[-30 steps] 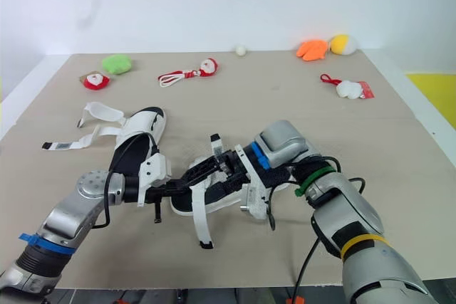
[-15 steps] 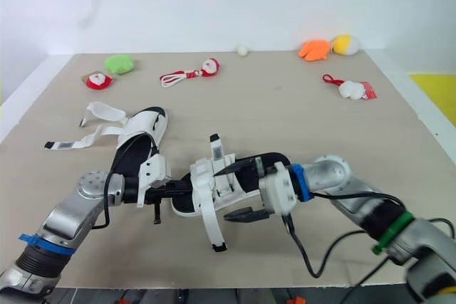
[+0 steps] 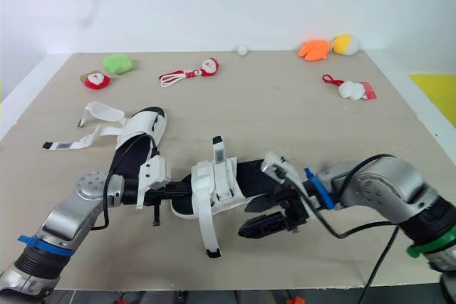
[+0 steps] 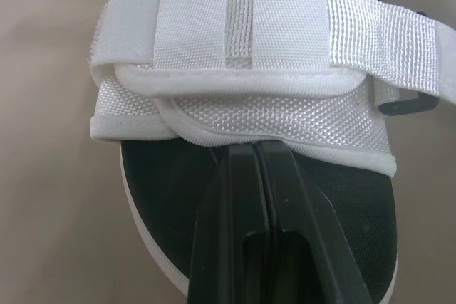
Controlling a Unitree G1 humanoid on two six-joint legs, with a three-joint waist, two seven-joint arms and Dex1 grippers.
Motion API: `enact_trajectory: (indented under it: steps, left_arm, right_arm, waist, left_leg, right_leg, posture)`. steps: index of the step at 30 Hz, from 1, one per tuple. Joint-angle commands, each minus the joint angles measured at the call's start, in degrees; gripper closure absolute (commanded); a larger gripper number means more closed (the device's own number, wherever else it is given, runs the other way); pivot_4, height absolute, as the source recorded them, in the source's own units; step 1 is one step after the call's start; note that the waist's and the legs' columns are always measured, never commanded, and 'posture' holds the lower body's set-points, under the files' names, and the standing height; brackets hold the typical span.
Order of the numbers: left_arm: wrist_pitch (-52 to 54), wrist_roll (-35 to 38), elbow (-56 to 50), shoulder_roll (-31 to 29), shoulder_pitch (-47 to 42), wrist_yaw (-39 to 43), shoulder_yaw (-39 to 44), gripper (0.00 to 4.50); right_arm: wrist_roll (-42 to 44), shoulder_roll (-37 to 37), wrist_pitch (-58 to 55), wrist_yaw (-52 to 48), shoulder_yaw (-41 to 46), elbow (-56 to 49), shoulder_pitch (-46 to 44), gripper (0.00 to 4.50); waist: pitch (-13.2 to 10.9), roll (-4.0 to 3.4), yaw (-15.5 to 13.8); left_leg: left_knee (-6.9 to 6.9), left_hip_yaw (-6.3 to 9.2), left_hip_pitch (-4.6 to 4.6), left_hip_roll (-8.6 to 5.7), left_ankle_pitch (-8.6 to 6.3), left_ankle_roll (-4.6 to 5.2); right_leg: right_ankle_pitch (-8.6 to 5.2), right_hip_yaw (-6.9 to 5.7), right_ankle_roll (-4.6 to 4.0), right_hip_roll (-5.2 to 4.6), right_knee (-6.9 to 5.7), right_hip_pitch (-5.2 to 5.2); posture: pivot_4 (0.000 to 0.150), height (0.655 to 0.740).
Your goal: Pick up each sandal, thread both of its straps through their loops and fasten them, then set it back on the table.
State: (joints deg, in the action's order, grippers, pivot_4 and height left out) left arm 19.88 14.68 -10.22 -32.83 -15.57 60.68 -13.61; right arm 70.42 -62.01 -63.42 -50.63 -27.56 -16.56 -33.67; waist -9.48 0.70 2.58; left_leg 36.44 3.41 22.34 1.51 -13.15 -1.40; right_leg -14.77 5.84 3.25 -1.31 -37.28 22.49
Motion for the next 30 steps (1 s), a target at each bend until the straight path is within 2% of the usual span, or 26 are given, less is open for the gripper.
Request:
enact_trajectory:
  steps: [1,10,20,23,30]
  left_arm:
    - [1.9,-1.4,1.7,-0.7,2.3,0.7,-3.3,4.5]
    - [2.3,-1.3,1.1,-0.4,3.0,0.0,-3.2,4.5]
    - [2.5,-1.1,0.7,-0.3,3.3,-0.4,-3.4,4.5]
    - [2.6,-1.1,0.9,-0.2,3.2,-0.4,-3.5,4.5]
    - [2.2,-1.3,1.6,-0.1,2.5,-0.3,-3.6,4.5]
  right_arm:
    - [2.2,2.0,-6.9,2.0,5.4,0.3,-1.5,0.09]
    - [6.8,14.9,-18.4,14.6,11.3,-0.7,-0.6,0.09]
    - [6.3,25.7,-24.7,26.6,15.9,1.4,1.7,0.09]
    - [5.8,27.8,-25.7,28.3,17.0,1.6,2.1,0.9]
    - [6.6,28.3,-27.2,25.8,19.1,-0.2,0.3,4.47]
  waist:
    - [0.0,0.01,0.0]
    - [0.0,0.07,0.0]
    - [0.0,0.09,0.1]
    - [0.0,0.09,0.1]
    - [0.0,0.09,0.1]
  left_leg:
    - [0.01,0.0,0.02,-0.01,0.0,0.0]
    - [-0.01,0.03,0.07,0.01,0.0,0.0]
    - [-0.02,0.05,0.08,0.01,0.0,0.0]
    - [-0.02,0.06,0.08,0.01,0.0,0.0]
    - [-0.02,0.06,0.08,0.01,0.0,0.0]
  right_leg:
    - [0.01,0.0,0.01,0.0,0.01,0.01]
    - [0.01,-0.02,0.03,0.03,0.06,0.02]
    - [0.02,-0.04,0.04,0.04,0.08,0.02]
    - [0.02,-0.04,0.03,0.04,0.08,0.02]
    - [0.02,-0.04,0.04,0.04,0.08,0.01]
  posture:
    - [0.15,0.74]
    - [0.15,0.74]
    - [0.15,0.74]
    - [0.15,0.74]
    - [0.15,0.74]
